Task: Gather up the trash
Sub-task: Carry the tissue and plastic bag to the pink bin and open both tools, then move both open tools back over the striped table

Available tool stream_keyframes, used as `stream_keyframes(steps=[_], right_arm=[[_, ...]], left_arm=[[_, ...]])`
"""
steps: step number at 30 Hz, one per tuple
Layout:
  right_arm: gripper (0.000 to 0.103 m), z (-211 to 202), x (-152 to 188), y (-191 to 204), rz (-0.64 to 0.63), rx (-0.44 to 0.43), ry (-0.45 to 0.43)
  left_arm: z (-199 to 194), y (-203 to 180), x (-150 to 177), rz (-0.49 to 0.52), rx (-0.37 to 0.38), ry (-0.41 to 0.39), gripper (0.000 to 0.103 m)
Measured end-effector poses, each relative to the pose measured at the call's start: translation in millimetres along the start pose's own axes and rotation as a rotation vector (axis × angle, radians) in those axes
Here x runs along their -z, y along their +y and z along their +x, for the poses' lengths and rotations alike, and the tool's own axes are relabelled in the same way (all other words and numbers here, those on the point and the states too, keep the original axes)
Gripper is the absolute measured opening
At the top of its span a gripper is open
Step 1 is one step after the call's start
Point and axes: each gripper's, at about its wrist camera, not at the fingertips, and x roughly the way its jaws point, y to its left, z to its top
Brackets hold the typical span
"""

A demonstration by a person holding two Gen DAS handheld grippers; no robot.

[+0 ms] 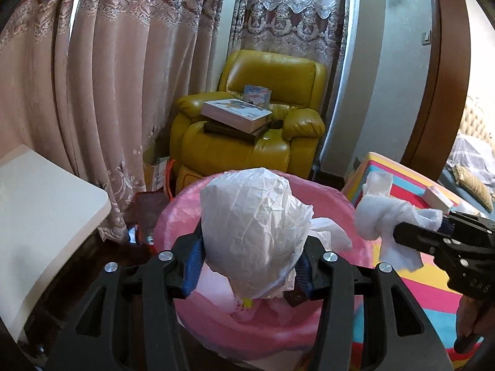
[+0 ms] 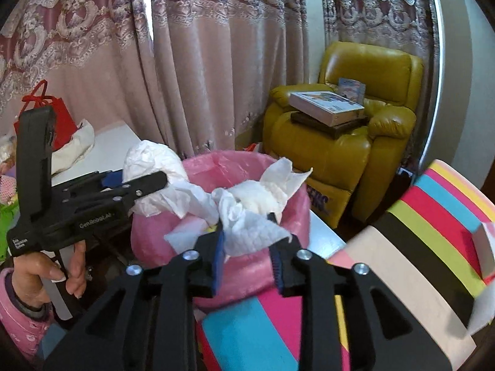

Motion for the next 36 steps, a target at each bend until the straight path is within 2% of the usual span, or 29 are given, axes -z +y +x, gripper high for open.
stream_keyframes(steps=[1,2,3,4,9,13,16,20,24,29,32,34,36], right_arm=[[0.045,2,-2,0,-0.005,-0.001,0.0],[0.056,2,-3,-1,-0.002,0.005,-0.005],[0.061,-2,-5,-3,0.013,0.009,-0.022],[0.061,-7,-4,-7,0.03,-0.001,-0.037],[0.064,-46,13,-20,0.023,0.038,-0.088],[0.069,-83,36,-42,0.053,0.084,-0.12],[0.071,-112,57,-66,0.088,0.145,-0.124],[0.072,-151,90,-107,0.157,0.246,-0.121],[0.072,-197,129,-160,0.28,0.361,-0.125],[0.073,-251,174,-216,0.394,0.508,-0.13],[0.073,-279,196,-240,0.432,0.581,-0.129],[0.078,-299,211,-258,0.467,0.631,-0.132],[0.079,-311,223,-273,0.499,0.667,-0.129]], left_arm=[[1,1,-1,-0.003,-0.018,-0.002,0.061],[3,5,-2,-0.016,-0.041,-0.009,0.074],[2,8,-3,-0.03,-0.053,-0.024,0.079],[-2,10,-4,-0.041,-0.065,-0.047,0.083],[-15,4,-1,-0.021,-0.108,-0.088,0.091],[-28,-19,7,-0.003,-0.088,-0.09,0.093],[-32,-50,16,0.021,-0.013,-0.081,0.093],[-25,-115,26,0.113,0.099,-0.05,0.093],[-16,-190,42,0.207,0.225,-0.004,0.093],[-8,-273,61,0.308,0.331,0.023,0.093],[0,-314,68,0.339,0.386,0.052,0.093],[7,-340,72,0.351,0.417,0.079,0.093],[13,-357,76,0.354,0.436,0.099,0.093]])
